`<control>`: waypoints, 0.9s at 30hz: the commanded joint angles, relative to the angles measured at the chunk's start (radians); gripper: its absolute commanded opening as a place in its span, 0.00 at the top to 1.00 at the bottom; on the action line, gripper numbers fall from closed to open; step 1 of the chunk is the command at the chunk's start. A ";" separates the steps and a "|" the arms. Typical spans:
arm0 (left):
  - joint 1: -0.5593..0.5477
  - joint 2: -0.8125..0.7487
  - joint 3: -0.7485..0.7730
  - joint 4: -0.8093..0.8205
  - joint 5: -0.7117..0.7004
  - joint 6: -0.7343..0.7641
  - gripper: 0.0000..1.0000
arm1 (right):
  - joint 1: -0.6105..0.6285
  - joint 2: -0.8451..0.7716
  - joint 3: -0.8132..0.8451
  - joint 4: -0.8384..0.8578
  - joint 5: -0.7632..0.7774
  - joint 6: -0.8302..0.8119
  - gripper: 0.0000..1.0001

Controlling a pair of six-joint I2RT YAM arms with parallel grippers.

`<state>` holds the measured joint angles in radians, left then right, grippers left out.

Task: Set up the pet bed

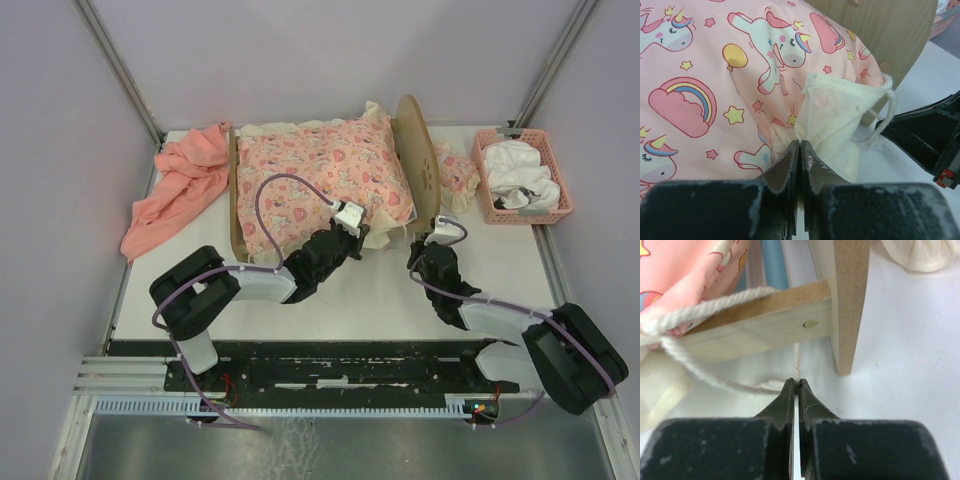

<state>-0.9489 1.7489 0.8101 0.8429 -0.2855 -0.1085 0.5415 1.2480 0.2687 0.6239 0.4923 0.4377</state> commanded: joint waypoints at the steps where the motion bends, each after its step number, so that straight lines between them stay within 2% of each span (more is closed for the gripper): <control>1: 0.004 -0.058 -0.025 0.008 0.020 -0.058 0.86 | -0.002 -0.138 0.045 -0.331 -0.065 0.026 0.98; 5: 0.004 -0.118 -0.049 -0.026 0.030 -0.082 0.68 | -0.001 -0.254 0.033 -0.441 -0.123 0.029 0.98; 8: 0.003 -0.177 -0.050 -0.106 0.015 -0.099 0.61 | -0.001 -0.306 0.022 -0.449 -0.198 0.020 0.98; 14: 0.003 -0.342 -0.048 -0.357 -0.064 -0.162 0.57 | -0.001 -0.346 0.050 -0.489 -0.295 0.022 0.98; 19: 0.009 -0.503 -0.014 -0.648 -0.242 -0.193 0.53 | -0.001 -0.401 -0.006 -0.480 -0.337 0.025 0.98; 22: 0.042 -0.587 -0.009 -0.805 -0.317 -0.209 0.52 | 0.000 -0.403 -0.035 -0.413 -0.402 0.016 0.98; 24: 0.075 -0.632 -0.013 -0.863 -0.298 -0.235 0.52 | 0.001 -0.385 -0.037 -0.369 -0.450 0.010 0.98; 27: 0.090 -0.702 -0.053 -0.879 -0.174 -0.234 0.54 | 0.006 -0.353 -0.026 -0.289 -0.539 0.023 0.98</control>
<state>-0.8684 1.1133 0.7650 0.0498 -0.5140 -0.2958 0.5385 0.8783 0.2348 0.2214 0.0956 0.4503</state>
